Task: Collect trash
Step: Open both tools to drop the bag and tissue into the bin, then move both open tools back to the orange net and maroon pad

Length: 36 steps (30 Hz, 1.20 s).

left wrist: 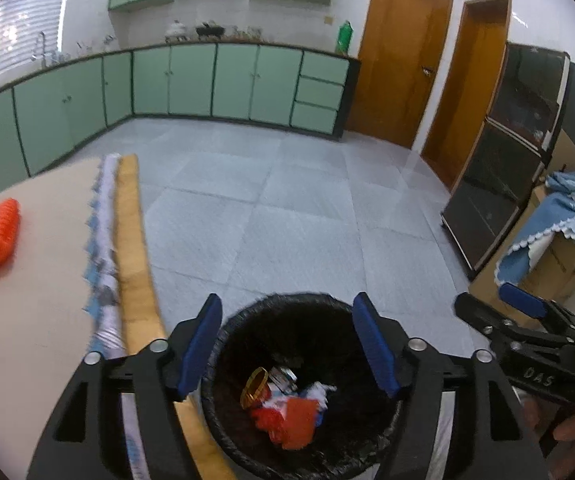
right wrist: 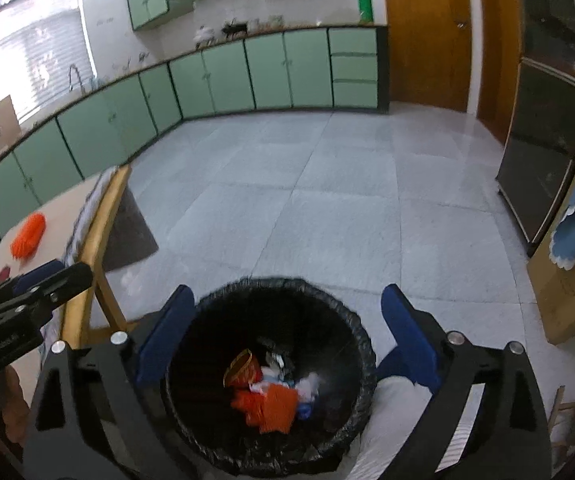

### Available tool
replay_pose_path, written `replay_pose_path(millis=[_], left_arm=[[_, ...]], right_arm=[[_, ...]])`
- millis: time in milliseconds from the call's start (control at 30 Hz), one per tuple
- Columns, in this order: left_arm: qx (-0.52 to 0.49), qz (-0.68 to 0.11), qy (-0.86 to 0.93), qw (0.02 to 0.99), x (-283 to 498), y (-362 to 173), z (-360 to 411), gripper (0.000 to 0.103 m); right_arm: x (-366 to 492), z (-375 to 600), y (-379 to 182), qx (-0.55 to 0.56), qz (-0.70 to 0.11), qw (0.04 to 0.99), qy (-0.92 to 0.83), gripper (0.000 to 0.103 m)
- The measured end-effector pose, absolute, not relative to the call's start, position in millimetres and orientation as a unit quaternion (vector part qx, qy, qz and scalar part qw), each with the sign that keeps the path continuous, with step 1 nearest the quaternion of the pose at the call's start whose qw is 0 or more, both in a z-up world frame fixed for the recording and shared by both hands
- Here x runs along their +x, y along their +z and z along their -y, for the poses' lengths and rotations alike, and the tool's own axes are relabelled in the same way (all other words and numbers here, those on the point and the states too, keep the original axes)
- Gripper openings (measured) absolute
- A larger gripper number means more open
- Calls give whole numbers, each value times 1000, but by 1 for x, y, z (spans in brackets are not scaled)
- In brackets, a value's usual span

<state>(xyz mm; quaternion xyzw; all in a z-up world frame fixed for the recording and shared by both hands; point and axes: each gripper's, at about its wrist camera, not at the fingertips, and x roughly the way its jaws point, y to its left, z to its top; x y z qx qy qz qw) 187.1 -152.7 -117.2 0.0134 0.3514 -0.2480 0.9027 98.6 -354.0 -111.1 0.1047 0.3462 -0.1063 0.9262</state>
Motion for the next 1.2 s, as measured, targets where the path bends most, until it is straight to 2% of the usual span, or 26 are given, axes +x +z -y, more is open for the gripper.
replay_pose_path(millis=[400, 733, 1200], left_arm=[[-5, -291, -176, 940, 180, -75, 77, 83], [-25, -273, -45, 961, 190, -68, -37, 84], [-44, -284, 87, 954, 212, -95, -167, 84]], right_arm=[[109, 309, -73, 90, -303, 947, -60, 97], [157, 226, -63, 70, -302, 951, 12, 98], [228, 88, -63, 13, -280, 954, 105, 98]])
